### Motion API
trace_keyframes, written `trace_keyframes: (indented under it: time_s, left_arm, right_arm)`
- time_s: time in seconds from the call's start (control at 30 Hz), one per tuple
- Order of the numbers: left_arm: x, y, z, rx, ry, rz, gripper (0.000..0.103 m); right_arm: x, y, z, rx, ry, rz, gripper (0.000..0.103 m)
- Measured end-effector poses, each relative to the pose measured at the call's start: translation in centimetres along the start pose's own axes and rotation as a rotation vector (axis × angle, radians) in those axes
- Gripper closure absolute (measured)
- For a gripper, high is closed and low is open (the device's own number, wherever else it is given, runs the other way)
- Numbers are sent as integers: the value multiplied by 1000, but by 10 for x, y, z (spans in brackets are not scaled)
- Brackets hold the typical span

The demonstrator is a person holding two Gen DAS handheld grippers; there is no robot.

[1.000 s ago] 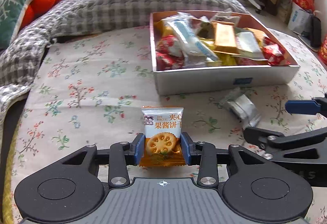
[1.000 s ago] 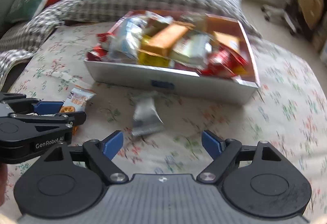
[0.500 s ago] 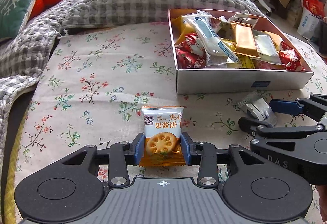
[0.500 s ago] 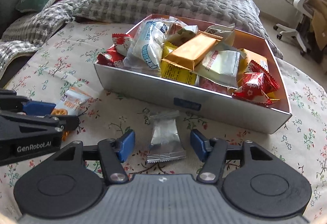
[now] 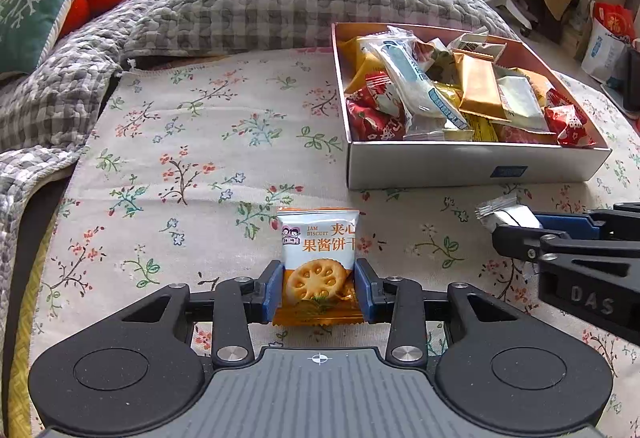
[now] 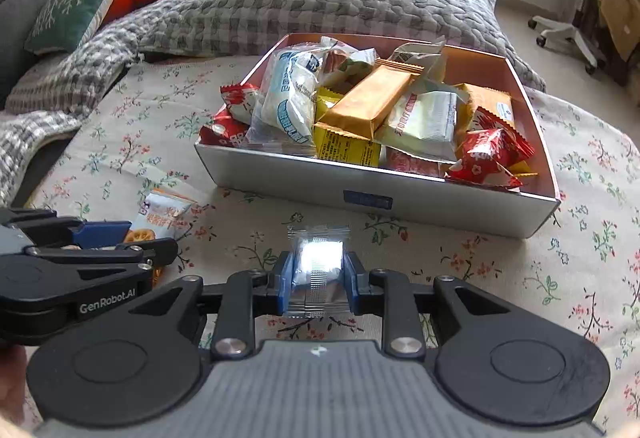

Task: Organize snacks
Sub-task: 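Grasp the orange biscuit packet with the left tool while the right grasps the silver candy, then carry the biscuit packet and silver candy into the box and open both tools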

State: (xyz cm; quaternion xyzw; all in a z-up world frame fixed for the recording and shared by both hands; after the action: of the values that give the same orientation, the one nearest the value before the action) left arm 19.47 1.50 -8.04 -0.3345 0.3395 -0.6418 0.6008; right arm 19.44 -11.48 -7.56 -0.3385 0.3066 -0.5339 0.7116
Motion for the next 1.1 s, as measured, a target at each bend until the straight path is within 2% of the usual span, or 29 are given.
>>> trace_keyframes:
  time_s: [0.43, 0.63, 0.9, 1.1]
  left_arm:
    - [11, -15, 5, 33, 3, -61, 67]
    - [19, -29, 14, 72, 9, -107, 67]
    - [31, -40, 39, 130, 20, -154, 67]
    - [53, -33, 64, 150, 50, -188, 67]
  right_arm:
    - [16, -22, 5, 3, 82, 35, 79]
    - [30, -42, 12, 48, 124, 56, 79]
    - [55, -52, 22, 84, 175, 48, 79]
    - [76, -50, 35, 104, 198, 48, 79]
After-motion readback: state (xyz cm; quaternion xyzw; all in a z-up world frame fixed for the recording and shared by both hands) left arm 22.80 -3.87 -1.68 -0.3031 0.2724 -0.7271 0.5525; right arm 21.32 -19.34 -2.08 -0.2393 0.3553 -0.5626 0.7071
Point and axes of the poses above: each gripper's, at about its wrist camera, not at the fingertips, and y roughly the way its jaws point, x to its right, z to its top, the point moved 3 cm from there along y, roughly the way its jaws point, and after that the axes turned 1 degree about -y, right-handed, at the moved point
